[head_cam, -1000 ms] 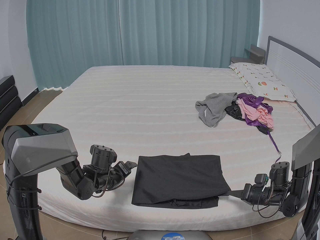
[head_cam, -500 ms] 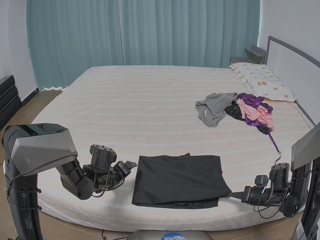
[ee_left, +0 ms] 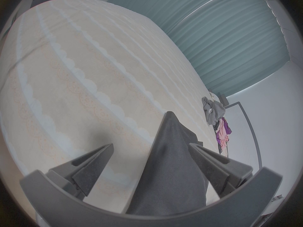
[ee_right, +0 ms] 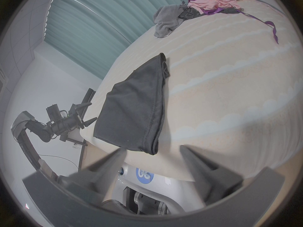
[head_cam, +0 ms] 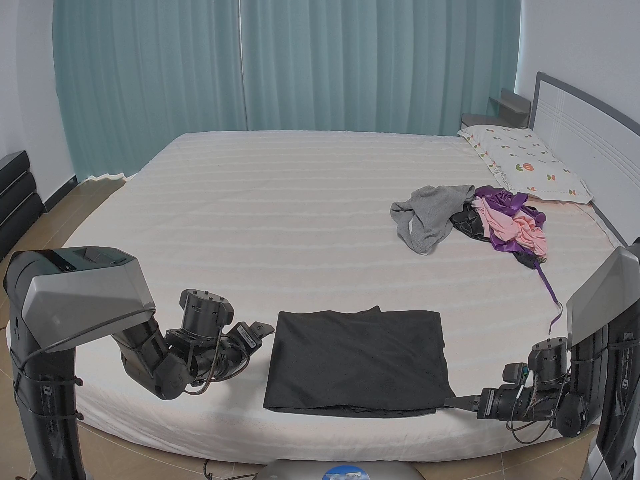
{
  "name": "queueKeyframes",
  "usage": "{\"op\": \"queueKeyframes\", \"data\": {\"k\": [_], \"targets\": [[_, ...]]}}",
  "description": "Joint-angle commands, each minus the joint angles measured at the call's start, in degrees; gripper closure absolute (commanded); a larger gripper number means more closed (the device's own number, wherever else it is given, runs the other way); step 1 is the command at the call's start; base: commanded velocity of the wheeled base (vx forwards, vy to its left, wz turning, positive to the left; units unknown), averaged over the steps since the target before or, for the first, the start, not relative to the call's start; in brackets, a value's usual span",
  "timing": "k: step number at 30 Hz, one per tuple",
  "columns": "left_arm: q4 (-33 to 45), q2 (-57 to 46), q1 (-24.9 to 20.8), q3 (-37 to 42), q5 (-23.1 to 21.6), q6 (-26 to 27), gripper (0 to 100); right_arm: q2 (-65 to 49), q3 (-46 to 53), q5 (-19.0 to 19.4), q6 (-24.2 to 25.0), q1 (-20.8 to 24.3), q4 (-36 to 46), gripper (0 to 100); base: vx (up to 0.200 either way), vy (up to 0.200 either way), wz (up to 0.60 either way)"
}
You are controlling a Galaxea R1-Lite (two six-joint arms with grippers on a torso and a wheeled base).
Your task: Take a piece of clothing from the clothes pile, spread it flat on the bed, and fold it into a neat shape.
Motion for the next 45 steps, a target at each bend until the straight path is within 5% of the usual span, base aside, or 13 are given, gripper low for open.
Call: {"op": "queueKeyframes", "data": {"k": [1, 8, 13, 18, 34, 35, 45], "targets": [[-0.02, 0.07, -0.05, -0.06, 0.02, -0.02, 0, 0.41, -0.39, 0.01, -0.10, -0.56, -0.93, 0, 0.000, 0.000, 0.00], [-0.02, 0.07, -0.05, -0.06, 0.02, -0.11, 0, -0.38, -15.60, -0.78, 5.35, -0.91, 1.53, 0, 0.000, 0.000, 0.00], [-0.02, 0.07, -0.05, -0.06, 0.02, -0.11, 0, 1.38, -32.65, -5.08, 5.79, -0.30, 15.24, 0, 0.000, 0.000, 0.00], [-0.02, 0.16, -0.05, -0.06, 0.11, -0.02, 0, 4.10, -46.45, -5.44, 8.95, -0.48, 27.02, 0, 0.000, 0.000, 0.00], [-0.11, 0.16, -0.31, -0.06, 0.72, 0.07, 0, 8.23, -53.04, -5.17, 9.57, -1.35, 28.60, 0, 0.000, 0.000, 0.00], [-0.11, 0.16, -0.31, -0.06, 0.72, 0.07, 0, 8.23, -52.95, -5.17, 9.57, -1.35, 28.60, 100, 0.000, 0.000, 0.00], [-0.11, 0.24, -0.49, -0.32, 1.60, 0.24, 0, 7.97, -53.04, -5.44, 9.57, -1.88, 28.60, 100, 0.000, 0.000, 0.00]]}}
